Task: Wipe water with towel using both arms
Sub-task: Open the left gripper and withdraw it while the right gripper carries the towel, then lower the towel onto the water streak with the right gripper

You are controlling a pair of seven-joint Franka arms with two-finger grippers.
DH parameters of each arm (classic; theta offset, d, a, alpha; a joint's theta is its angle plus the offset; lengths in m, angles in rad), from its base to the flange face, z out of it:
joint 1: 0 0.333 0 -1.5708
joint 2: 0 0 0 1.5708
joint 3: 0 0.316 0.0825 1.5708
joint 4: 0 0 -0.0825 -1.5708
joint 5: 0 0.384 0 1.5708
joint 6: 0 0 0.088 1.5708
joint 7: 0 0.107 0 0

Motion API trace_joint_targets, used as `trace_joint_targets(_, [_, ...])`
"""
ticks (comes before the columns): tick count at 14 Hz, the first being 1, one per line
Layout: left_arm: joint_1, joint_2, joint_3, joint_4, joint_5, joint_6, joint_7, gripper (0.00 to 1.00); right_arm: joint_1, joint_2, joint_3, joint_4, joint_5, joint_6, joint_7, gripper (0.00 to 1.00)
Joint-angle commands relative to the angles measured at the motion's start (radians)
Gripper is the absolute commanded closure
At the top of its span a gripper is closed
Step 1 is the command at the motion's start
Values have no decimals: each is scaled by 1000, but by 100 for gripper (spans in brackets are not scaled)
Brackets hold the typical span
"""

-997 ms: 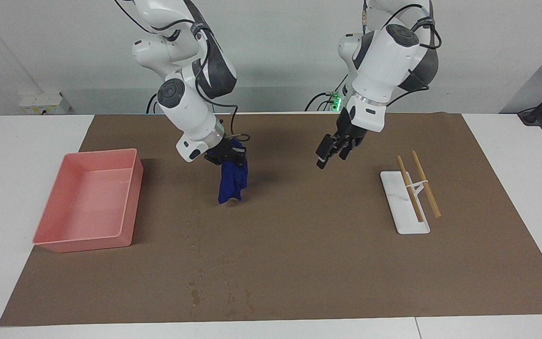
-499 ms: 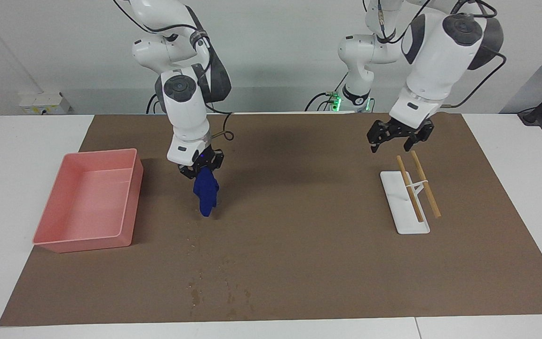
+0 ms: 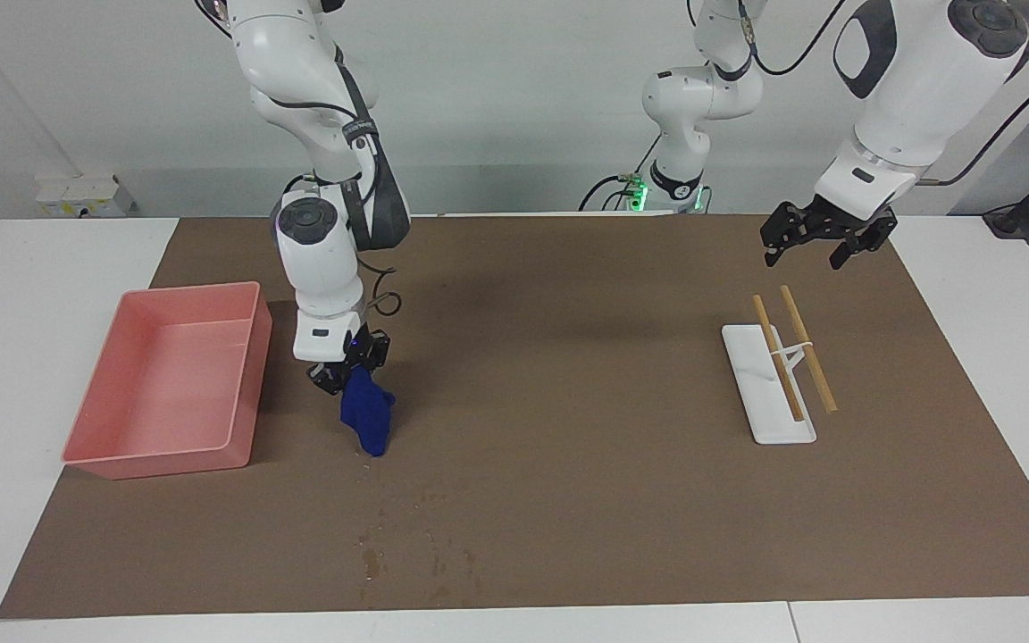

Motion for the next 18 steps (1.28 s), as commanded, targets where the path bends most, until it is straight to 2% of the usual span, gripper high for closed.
trace_joint_targets(1, [7,-87,-3,-88,13,-15,2,0,-16,14,10,-27,-25,90,-14,100])
trace_joint_targets(3, [20,-119,-5,-111,11,-14,0,0,-22,57,10,-26,-25,142,-14,100])
trace_joint_targets(6, [26,-110,-1,-90,-13,-7,5,0,-25,123,10,-15,-27,232,-17,100])
trace_joint_targets(11, [38,-115,-3,-99,-10,-7,8,0,-41,133,11,-29,-27,214,-8,100])
trace_joint_targets(14, [35,-115,-5,-99,-10,-7,6,0,-57,114,14,-15,9,47,-6,100])
trace_joint_targets(18, [30,-115,-5,-99,-10,-7,6,0,-55,55,14,5,153,-121,6,100])
